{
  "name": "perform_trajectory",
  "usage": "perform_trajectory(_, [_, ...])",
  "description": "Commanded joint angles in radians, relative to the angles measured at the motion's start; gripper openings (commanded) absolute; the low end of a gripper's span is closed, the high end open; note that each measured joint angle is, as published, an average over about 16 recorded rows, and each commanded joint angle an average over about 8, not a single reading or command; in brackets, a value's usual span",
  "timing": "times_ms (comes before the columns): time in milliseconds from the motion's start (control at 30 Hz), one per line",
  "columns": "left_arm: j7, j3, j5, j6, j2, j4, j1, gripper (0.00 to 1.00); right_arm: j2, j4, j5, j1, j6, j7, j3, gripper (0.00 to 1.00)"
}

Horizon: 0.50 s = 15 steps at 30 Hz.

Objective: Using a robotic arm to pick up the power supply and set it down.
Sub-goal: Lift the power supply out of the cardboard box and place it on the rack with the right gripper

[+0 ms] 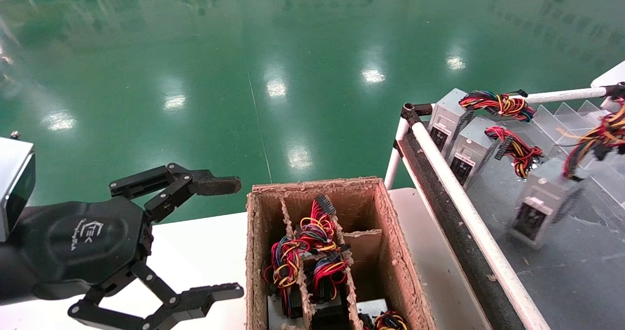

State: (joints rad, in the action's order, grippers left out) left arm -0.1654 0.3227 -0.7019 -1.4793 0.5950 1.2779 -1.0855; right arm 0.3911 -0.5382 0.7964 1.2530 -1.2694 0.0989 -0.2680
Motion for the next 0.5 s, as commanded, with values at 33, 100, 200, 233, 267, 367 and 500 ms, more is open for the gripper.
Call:
perform_trajectory(33, [0.000,0.000,0.000,0.000,0.000,0.000,0.000,1.00,-0.005,0.019,0.014,0.018,0.012,0.005,-0.003,0.00])
perform_trajectory(100, [0.000,0.000,0.000,0.000,0.000,0.000,0.000,1.00,0.003,0.037,0.035,0.051,0.029,0.012,-0.010,0.00])
perform_trajectory(200, [0.000,0.000,0.000,0.000,0.000,0.000,0.000,1.00,0.021,0.068,0.074,0.108,0.058,0.025,-0.026,0.00])
perform_trajectory(233, [0.000,0.000,0.000,0.000,0.000,0.000,0.000,1.00,0.030,0.080,0.089,0.129,0.070,0.029,-0.032,0.00])
perform_trajectory(267, [0.000,0.000,0.000,0.000,0.000,0.000,0.000,1.00,0.039,0.093,0.104,0.149,0.082,0.033,-0.039,0.00])
perform_trajectory(367, [0.000,0.000,0.000,0.000,0.000,0.000,0.000,1.00,0.074,0.141,0.151,0.216,0.126,0.048,-0.060,0.00])
perform_trajectory(500, [0.000,0.000,0.000,0.000,0.000,0.000,0.000,1.00,0.140,0.225,0.211,0.310,0.223,0.068,-0.087,0.00])
